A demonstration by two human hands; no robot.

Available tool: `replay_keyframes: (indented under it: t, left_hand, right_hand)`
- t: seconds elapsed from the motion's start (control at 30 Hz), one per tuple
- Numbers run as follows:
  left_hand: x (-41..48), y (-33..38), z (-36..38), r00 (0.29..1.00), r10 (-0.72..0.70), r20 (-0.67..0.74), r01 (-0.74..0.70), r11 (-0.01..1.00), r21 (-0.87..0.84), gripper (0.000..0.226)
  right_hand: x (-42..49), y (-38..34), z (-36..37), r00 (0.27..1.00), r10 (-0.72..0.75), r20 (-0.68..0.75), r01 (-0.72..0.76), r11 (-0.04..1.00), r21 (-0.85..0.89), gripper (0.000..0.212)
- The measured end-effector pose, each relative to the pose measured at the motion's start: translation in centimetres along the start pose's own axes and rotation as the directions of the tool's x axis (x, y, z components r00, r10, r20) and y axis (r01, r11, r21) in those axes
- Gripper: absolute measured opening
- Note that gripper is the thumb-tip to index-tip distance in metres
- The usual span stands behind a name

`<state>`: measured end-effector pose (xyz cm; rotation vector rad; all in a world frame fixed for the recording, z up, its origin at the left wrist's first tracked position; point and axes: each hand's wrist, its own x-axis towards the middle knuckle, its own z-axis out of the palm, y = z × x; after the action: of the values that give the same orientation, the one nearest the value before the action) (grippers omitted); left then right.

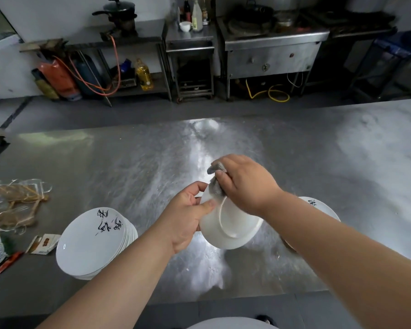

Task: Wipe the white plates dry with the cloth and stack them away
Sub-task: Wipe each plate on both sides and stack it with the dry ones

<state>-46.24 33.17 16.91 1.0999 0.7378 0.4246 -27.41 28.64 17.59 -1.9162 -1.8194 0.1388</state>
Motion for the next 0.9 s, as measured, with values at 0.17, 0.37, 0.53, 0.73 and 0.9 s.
replay_keyframes:
  t: [0.17,0.37,0.53,0.73,0.9]
  left_hand:
    - [0.1,-0.1,0.1,0.999,0.020,-0.045,-0.023,0.998,-0.065,0.035]
    - [-0.1,-0.4,-0.7,0.996,0.005,-0.091,-0.012,0.997,-0.077,0.015]
    - [0.0,-0.3,-1.3,0.999,-0.011,-0.041,0.008,0.996,-0.090,0.022]
    - [0.2,-0.4,-1.4,0.999,-0.015,-0.051,0.008,0.992,-0.127,0.030]
    - [-0.2,-2.0,-0.8,0.994,-0.074,-0.085,0.046,0.955,-0.293,0.032]
  right_hand:
    - [-0.5,-1.7,0.2,0.994,-0.092,-0.061,0.083,0.986,-0.143,0.039]
    - [-0.6,0.7,-0.6,0.972,0.237,0.003,-0.236,0.967,0.094,0.034]
    - [-2.0,-0.2,0.1,0.967,0.245,-0.073,-0.239,0.968,0.080,0.034]
    - [-2.4,0.5,0.7,0.930,0.356,-0.092,-0.331,0.920,0.208,0.028]
    - [-5.1,0.5,1.7,0.892,0.451,-0.026,-0.432,0.868,0.244,0.047]
